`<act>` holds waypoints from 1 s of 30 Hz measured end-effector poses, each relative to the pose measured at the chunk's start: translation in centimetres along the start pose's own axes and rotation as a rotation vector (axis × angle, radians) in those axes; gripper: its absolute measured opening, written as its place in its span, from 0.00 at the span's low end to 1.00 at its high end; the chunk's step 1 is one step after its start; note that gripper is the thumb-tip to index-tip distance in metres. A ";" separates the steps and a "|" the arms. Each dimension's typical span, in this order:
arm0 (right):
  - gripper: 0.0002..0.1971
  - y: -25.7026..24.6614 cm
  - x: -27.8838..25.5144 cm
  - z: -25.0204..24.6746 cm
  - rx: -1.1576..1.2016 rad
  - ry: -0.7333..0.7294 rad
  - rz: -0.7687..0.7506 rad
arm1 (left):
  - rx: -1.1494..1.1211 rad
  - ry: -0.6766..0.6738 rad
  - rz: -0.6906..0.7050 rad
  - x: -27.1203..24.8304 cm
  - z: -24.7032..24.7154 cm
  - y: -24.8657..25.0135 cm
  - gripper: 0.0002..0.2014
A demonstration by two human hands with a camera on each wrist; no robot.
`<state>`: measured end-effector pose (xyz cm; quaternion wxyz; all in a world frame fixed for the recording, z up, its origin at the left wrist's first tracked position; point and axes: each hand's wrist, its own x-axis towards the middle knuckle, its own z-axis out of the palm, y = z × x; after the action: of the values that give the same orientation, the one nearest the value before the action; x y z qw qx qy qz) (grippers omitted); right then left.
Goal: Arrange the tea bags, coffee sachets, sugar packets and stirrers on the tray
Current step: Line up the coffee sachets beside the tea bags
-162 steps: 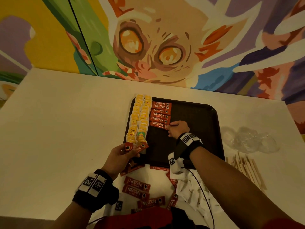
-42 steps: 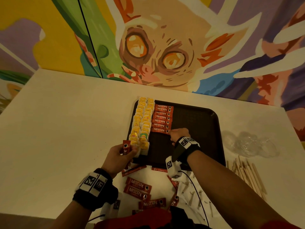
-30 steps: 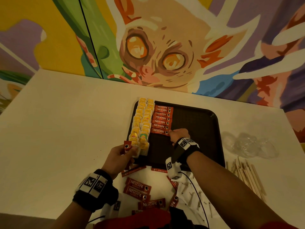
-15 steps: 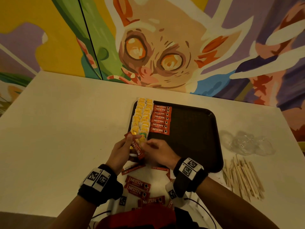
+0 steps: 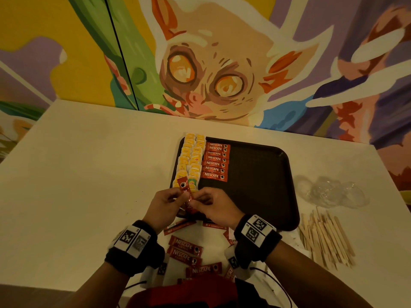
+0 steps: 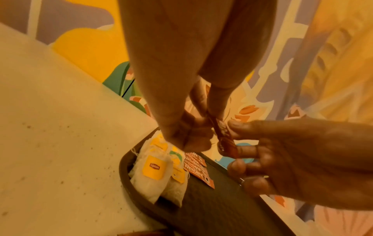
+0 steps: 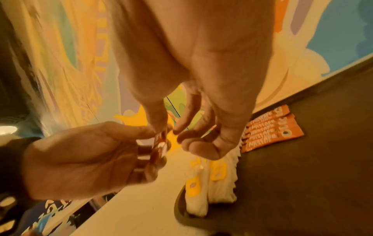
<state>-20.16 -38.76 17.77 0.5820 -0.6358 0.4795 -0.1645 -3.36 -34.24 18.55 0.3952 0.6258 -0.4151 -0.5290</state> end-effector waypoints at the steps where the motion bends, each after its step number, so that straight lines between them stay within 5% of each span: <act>1: 0.11 -0.1 0.1 -0.2 0.003 0.026 0.004 | 0.055 -0.021 0.012 0.1 0.0 0.1 0.11; 9: 0.05 -1.7 1.0 -1.8 0.109 0.096 -0.064 | 0.343 -0.252 0.039 0.1 -0.1 0.8 0.07; 15: 0.04 -1.0 0.9 -2.8 0.337 0.200 0.046 | 0.118 -0.017 0.048 0.1 -1.1 0.8 0.06; 24: 0.05 1.3 0.0 -3.6 0.534 0.257 0.219 | -0.115 0.144 -0.055 0.9 -0.3 0.8 0.09; 30: 0.05 2.8 0.2 -4.4 0.559 0.375 0.299 | -0.097 0.105 -0.089 0.9 -0.1 0.2 0.08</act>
<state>-24.61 -41.06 16.36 0.6527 -0.3338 0.6022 -0.3160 -3.24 -35.10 18.45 0.4222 0.6506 -0.3396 -0.5321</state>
